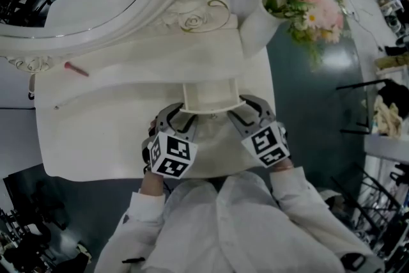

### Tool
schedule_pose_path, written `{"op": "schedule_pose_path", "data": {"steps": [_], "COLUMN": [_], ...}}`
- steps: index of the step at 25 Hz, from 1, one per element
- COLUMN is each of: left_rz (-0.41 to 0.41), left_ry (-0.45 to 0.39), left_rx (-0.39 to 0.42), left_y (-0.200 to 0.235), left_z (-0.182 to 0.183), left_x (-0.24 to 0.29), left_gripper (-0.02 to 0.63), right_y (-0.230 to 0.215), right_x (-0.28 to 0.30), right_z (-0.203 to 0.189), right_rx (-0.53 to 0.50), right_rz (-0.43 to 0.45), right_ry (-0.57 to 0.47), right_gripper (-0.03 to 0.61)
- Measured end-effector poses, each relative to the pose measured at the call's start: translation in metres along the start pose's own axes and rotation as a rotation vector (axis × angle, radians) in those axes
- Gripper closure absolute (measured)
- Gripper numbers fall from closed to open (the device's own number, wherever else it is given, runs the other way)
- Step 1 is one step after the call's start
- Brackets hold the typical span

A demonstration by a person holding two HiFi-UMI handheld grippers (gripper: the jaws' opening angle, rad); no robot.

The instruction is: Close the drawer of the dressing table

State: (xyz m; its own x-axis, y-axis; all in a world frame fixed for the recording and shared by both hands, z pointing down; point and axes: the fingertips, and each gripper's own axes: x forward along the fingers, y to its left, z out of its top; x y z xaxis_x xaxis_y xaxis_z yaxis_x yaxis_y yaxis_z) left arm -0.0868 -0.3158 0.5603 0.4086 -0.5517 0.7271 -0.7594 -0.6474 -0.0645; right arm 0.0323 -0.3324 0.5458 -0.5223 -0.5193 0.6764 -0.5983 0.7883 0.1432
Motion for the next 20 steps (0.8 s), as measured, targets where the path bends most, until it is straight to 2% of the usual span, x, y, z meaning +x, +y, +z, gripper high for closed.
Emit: {"op": "schedule_pose_path", "data": {"steps": [12,20], "left_rz": [-0.004,0.007], "left_ry": [0.015,0.003], "left_rx": [-0.028,-0.103], "left_y": [0.008,0.013], "left_z": [0.004,0.005], "left_x": [0.009,0.011], "left_gripper": [0.430,0.426], "right_y": [-0.008,-0.013], "right_x": [0.009,0.011], "right_z": [0.003,0.004], "right_rx": [0.033,0.157], "right_rz": [0.016,-0.029], "right_ry": [-0.003,-0.033], "right_gripper": [0.387,0.387]}}
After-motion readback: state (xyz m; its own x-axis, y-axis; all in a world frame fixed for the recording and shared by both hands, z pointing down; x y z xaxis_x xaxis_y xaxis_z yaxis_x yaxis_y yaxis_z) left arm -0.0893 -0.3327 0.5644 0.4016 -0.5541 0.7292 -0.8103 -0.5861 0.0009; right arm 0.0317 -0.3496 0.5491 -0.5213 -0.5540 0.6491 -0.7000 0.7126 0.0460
